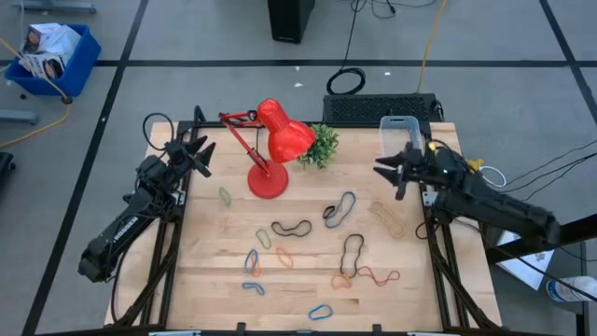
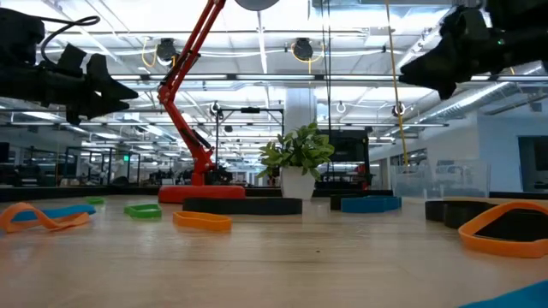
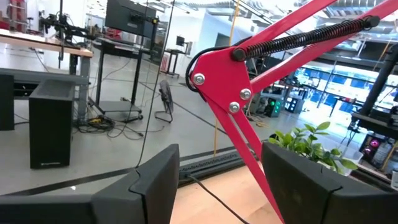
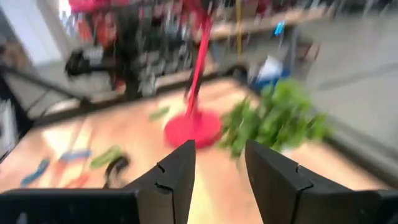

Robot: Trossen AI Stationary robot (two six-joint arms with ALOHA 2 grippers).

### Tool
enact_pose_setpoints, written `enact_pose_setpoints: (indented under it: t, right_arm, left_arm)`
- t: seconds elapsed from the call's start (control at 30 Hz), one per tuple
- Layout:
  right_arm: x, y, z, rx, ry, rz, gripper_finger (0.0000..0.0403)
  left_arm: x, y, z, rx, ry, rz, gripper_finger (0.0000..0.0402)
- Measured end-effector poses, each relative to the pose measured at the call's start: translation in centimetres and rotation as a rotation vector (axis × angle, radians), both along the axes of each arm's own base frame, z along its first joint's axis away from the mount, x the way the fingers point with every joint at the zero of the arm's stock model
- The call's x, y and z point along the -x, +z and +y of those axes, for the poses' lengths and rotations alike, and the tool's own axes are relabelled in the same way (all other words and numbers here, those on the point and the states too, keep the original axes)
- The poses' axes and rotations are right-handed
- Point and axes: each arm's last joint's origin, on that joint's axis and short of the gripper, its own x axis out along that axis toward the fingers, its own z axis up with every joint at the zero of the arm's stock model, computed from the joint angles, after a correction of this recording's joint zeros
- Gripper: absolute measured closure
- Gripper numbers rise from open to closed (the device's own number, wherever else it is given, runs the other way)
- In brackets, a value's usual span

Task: Pick and place rubber bands into bin
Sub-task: Put the white rubber band into the transparent bin

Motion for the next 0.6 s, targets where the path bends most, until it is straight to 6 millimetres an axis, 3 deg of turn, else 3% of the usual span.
enact_pose_setpoints:
  t: [0.33, 0.6]
  right_arm:
    - [-3.4, -2.2, 0.0, -0.204, -0.033, 0.548, 0.0269]
    - [-4.6, -3.1, 0.7, -0.322, -0.046, 0.757, 0.0269]
  left_arm:
    - [-0.1, -0.1, 0.1, 0.008, 0.000, 0.011, 0.0169]
    - [-0.1, -0.2, 0.1, 0.014, 0.001, 0.024, 0.0169]
